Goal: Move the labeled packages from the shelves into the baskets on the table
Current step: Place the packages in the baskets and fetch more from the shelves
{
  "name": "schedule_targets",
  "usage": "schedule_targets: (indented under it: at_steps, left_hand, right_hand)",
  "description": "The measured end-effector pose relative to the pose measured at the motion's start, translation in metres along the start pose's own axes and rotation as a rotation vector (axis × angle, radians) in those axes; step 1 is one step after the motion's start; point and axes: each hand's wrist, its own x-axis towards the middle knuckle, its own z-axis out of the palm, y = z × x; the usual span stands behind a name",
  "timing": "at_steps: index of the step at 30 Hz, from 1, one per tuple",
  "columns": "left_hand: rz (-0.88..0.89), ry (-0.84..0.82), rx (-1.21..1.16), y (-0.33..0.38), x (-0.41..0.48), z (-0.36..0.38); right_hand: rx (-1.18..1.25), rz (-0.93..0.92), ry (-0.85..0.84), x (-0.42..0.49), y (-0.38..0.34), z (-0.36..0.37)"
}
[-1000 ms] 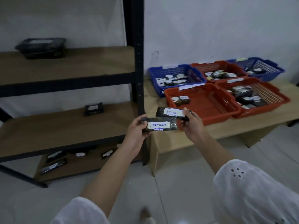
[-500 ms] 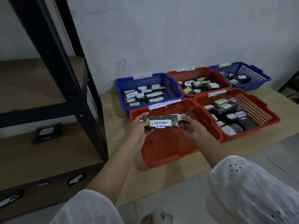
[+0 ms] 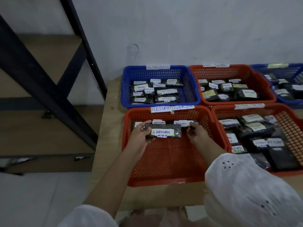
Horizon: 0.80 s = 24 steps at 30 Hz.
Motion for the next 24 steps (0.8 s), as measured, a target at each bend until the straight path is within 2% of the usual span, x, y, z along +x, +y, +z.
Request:
schedule_targets:
  at_steps: [8, 12, 18, 20, 22, 24]
  left_hand:
    - [-0.023, 0.073, -0.042, -0.012, 0.003, 0.006]
    - [-0.01, 0.063, -0.026, -0.011, 0.004, 0.007]
    - [-0.013, 0.032, -0.013, -0.005, 0.004, 0.005]
    - [-0.003, 0.025, 0.016, -0.003, 0.003, 0.003]
    - [0.045, 0.035, 0.09, -0.001, 0.003, 0.0]
    - [0.119, 0.05, 0.167, -0.001, 0.002, -0.005]
  right_hand:
    - [-0.155, -0.023, 0.017, 0.013, 0.0, 0.01]
    - [-0.144, 0.002, 0.027, 0.006, 0.0, 0.017]
    - [-0.203, -0.11, 0.055, -0.036, 0.013, 0.02]
    - [-0.339, -0.061, -0.077, -0.053, 0.022, 0.018]
    - [-0.482, 0.013, -0.293, -0.066, 0.029, 0.014]
    - [-0.513, 0.039, -0.467, -0.07, 0.035, 0.01]
